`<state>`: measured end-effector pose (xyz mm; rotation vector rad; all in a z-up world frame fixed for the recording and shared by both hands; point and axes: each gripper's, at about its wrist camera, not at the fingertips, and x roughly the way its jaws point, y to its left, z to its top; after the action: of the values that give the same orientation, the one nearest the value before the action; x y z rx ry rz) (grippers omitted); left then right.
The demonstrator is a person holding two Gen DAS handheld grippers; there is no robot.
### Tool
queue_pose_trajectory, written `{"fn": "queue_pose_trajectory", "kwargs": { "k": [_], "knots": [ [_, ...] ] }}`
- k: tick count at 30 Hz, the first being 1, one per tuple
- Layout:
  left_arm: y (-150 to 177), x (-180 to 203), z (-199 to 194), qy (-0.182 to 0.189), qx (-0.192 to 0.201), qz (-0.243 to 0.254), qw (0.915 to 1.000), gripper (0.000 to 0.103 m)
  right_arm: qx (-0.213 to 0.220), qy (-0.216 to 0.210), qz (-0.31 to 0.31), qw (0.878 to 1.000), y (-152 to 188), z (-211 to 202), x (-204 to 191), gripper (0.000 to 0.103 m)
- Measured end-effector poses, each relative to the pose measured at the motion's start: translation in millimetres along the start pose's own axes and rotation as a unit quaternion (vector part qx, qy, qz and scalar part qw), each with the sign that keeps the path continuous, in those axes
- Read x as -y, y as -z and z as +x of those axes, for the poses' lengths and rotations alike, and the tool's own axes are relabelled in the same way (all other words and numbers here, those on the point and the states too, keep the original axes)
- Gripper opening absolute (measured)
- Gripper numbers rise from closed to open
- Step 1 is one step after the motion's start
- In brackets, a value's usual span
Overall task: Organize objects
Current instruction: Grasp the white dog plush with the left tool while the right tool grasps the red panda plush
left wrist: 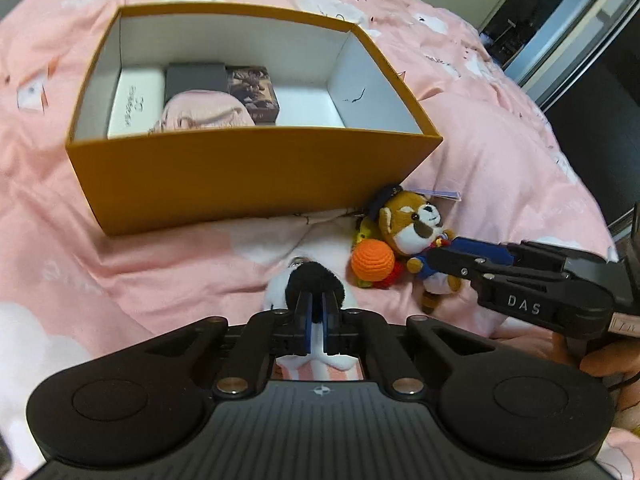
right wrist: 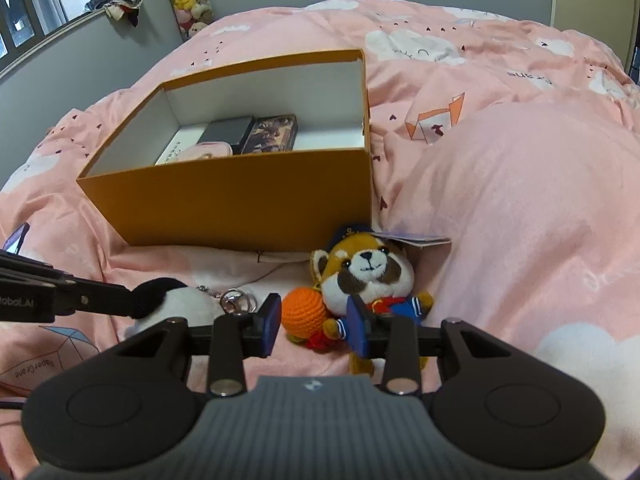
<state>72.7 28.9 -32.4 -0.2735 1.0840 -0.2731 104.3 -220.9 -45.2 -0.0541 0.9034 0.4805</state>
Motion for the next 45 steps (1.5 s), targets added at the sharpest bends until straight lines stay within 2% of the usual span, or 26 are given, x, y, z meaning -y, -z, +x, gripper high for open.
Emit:
{"fn": "queue_pose_trajectory", "kwargs": {
  "k": [1,3,4,5,8,12,15,19,20,23,25,29,32,36,38,45],
  "knots": [
    [1,-1,-1,0.005,0.001,-0.004,1.0000,0.006,0.000,-0.001,0.000,1.000,1,0,0,0.038],
    [2,-2,-3,0.007,0.003,-0.009,0.9999,0.021,-0.002,-0.001,0.001,1.000,1,0,-1,0.038],
    [3,-1,-4,0.008,0.002,-0.010,0.9999,0.034,-0.002,-0.002,0.001,1.000,2,0,-1,0.038],
    [4,-1,-4,0.011,-0.001,-0.009,0.9999,0.043,-0.002,-0.001,0.001,1.000,3,0,-2,0.039],
    [10,-1,4,0.018,-0.028,-0.010,0.9994,0.050,0.001,0.003,0.002,1.000,3,-1,-2,0.044],
    [13,-1,16,0.002,-0.057,-0.013,0.9983,0.056,0.004,0.006,-0.004,1.000,0,-1,-1,0.049],
    [14,1,23,-0.003,-0.061,-0.009,0.9981,0.059,-0.003,0.024,-0.020,1.000,-3,3,0,0.059],
    [13,1,43,-0.025,-0.076,-0.011,0.9967,0.060,-0.025,0.035,-0.056,0.997,-7,19,-1,0.059],
    [14,-1,47,-0.022,-0.083,-0.016,0.9962,0.063,-0.032,0.041,-0.071,0.996,-8,24,-3,0.059],
    [15,-6,51,-0.014,-0.088,-0.029,0.9957,0.064,-0.045,0.070,-0.098,0.992,-11,38,-1,0.059],
    [16,-10,50,-0.010,-0.086,-0.036,0.9956,0.063,-0.053,0.062,-0.082,0.993,-14,45,9,0.059],
    [16,-12,50,-0.009,-0.083,-0.039,0.9958,0.062,-0.062,0.022,-0.021,0.998,-17,57,34,0.062],
    [15,-11,48,-0.010,-0.080,-0.038,0.9960,0.061,-0.061,0.005,-0.007,0.998,-15,60,39,0.065],
    [12,-9,43,-0.013,-0.074,-0.036,0.9965,0.058,-0.062,0.012,-0.015,0.998,-8,66,34,0.065],
    [12,-7,40,-0.015,-0.069,-0.033,0.9970,0.057,-0.057,0.017,-0.018,0.998,-7,64,31,0.059],
    [9,-7,25,-0.005,-0.036,-0.029,0.9989,0.054,-0.024,0.016,-0.020,0.999,-4,33,21,0.056]
  ]
}}
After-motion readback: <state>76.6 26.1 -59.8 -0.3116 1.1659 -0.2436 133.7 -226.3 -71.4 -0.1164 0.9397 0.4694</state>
